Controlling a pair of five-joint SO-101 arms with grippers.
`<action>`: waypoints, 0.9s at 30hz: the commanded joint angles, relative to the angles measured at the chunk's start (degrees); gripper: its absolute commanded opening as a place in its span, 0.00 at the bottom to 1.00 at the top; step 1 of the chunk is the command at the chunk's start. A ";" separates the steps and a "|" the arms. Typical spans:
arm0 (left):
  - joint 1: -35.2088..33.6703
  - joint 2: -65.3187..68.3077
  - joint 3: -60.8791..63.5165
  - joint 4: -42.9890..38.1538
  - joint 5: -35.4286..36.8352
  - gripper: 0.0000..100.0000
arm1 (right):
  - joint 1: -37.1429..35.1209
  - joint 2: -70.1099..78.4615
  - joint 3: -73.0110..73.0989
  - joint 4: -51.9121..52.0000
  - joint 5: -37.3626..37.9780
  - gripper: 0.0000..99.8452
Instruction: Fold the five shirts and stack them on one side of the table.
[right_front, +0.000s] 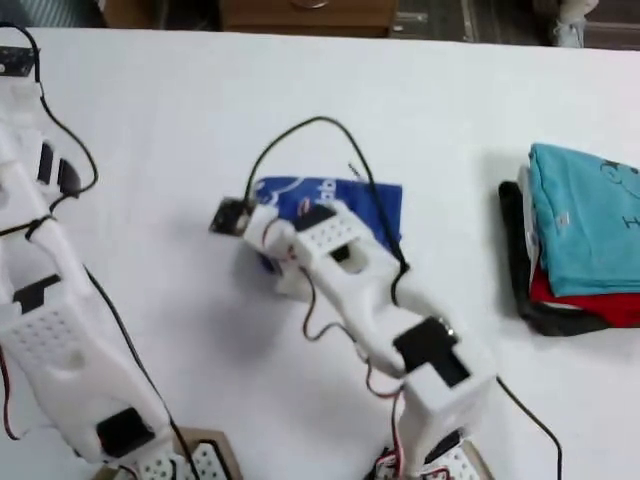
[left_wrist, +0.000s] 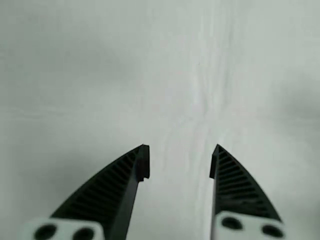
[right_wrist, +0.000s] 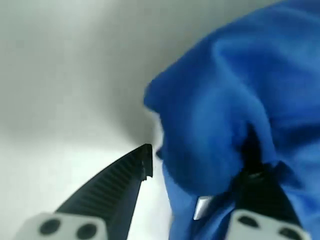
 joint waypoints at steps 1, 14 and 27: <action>-0.44 -3.69 -0.22 0.79 -0.53 0.22 | 1.36 2.51 -4.31 1.71 0.26 0.28; -0.79 -3.96 -0.66 0.79 -0.62 0.22 | -0.40 3.74 -4.57 -0.04 0.26 0.02; -2.11 -3.52 -0.22 0.79 -0.62 0.22 | 7.60 1.01 -12.57 3.03 0.26 0.02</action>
